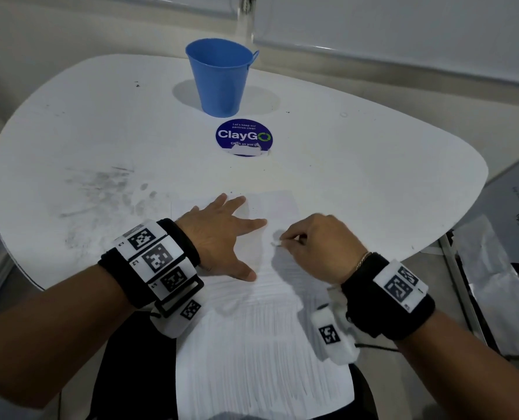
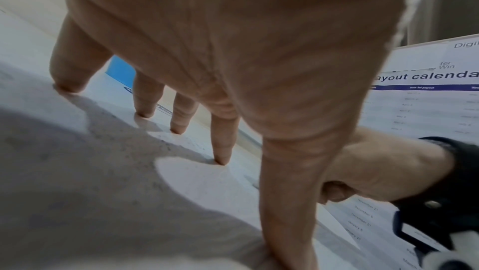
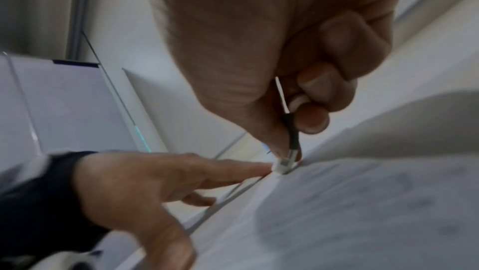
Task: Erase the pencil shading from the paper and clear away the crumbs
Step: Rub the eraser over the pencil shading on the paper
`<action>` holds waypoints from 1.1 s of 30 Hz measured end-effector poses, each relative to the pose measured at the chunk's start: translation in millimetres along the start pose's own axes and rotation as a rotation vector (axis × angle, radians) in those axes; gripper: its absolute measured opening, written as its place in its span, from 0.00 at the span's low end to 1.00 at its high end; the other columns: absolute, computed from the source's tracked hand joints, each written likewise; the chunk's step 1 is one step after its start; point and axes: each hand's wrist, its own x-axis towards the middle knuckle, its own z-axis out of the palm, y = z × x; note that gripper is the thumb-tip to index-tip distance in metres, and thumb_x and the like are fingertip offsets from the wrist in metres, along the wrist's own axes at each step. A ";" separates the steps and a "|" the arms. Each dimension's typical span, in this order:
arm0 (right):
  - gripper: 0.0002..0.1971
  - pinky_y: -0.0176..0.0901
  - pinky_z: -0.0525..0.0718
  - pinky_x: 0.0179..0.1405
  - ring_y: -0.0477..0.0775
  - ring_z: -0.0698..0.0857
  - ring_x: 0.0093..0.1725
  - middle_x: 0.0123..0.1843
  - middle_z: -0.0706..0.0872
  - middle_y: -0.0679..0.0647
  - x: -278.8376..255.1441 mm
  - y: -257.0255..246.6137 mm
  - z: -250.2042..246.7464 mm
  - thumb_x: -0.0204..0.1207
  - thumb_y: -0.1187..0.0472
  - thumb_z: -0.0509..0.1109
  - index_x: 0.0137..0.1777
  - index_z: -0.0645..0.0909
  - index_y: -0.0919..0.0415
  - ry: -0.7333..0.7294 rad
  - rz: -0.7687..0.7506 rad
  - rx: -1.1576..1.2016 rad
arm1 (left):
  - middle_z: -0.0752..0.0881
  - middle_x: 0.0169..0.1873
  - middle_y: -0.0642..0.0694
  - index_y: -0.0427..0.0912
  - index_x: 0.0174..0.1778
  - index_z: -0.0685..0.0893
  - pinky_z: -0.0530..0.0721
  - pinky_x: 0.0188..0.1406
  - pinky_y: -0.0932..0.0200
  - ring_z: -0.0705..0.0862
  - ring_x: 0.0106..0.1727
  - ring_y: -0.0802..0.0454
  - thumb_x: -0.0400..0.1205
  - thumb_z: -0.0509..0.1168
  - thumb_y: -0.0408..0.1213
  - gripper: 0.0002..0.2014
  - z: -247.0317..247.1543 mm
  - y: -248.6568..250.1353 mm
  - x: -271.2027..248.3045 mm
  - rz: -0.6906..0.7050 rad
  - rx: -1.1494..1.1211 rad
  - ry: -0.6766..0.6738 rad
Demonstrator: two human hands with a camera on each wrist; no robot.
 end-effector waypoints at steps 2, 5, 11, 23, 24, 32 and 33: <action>0.10 0.46 0.85 0.49 0.52 0.87 0.45 0.40 0.90 0.43 2.1 3.2 0.8 0.80 0.58 0.68 0.49 0.91 0.50 0.039 0.027 0.000 | 0.34 0.88 0.56 0.76 0.84 0.44 0.44 0.87 0.37 0.30 0.88 0.51 0.71 0.70 0.73 0.52 -0.1 -0.4 -0.1 -0.003 -0.008 -0.002; 0.10 0.48 0.86 0.47 0.53 0.87 0.41 0.37 0.90 0.45 -10.6 -9.4 10.8 0.79 0.58 0.66 0.48 0.91 0.51 -0.043 -0.075 -0.018 | 0.34 0.88 0.56 0.76 0.84 0.44 0.44 0.86 0.37 0.30 0.88 0.51 0.71 0.70 0.73 0.52 0.7 0.2 1.1 -0.004 -0.004 0.001; 0.10 0.49 0.86 0.50 0.54 0.88 0.48 0.44 0.92 0.46 5.2 8.0 -0.3 0.79 0.58 0.67 0.49 0.91 0.50 0.058 0.038 -0.022 | 0.34 0.88 0.57 0.76 0.85 0.45 0.44 0.87 0.36 0.30 0.88 0.51 0.71 0.71 0.72 0.52 -0.2 -0.7 1.7 -0.006 -0.012 -0.003; 0.11 0.46 0.86 0.46 0.51 0.86 0.39 0.35 0.89 0.39 -6.6 -3.2 9.6 0.79 0.58 0.66 0.47 0.91 0.50 -0.040 -0.088 -0.038 | 0.34 0.88 0.56 0.76 0.85 0.45 0.45 0.87 0.35 0.31 0.88 0.51 0.70 0.72 0.72 0.52 0.4 0.6 1.8 -0.002 -0.008 -0.001; 0.11 0.45 0.85 0.46 0.50 0.86 0.39 0.34 0.88 0.37 -9.0 -5.5 8.7 0.79 0.58 0.67 0.47 0.91 0.49 -0.080 -0.101 -0.023 | 0.34 0.88 0.56 0.76 0.85 0.45 0.45 0.87 0.35 0.31 0.88 0.51 0.70 0.72 0.71 0.52 0.1 0.8 1.4 -0.001 -0.006 -0.001; 0.10 0.46 0.86 0.48 0.52 0.87 0.43 0.39 0.90 0.45 -1.1 3.2 1.9 0.79 0.59 0.67 0.47 0.91 0.52 -0.005 -0.047 -0.053 | 0.35 0.88 0.57 0.76 0.85 0.46 0.46 0.87 0.36 0.31 0.88 0.52 0.70 0.74 0.69 0.53 -0.9 0.5 0.1 0.002 -0.015 -0.004; 0.10 0.45 0.85 0.49 0.52 0.87 0.43 0.38 0.90 0.44 -4.7 -0.2 3.2 0.79 0.59 0.67 0.48 0.91 0.52 -0.045 -0.065 -0.037 | 0.35 0.88 0.57 0.76 0.85 0.46 0.45 0.87 0.36 0.31 0.88 0.52 0.70 0.74 0.69 0.53 -1.8 1.0 0.2 0.002 -0.012 -0.006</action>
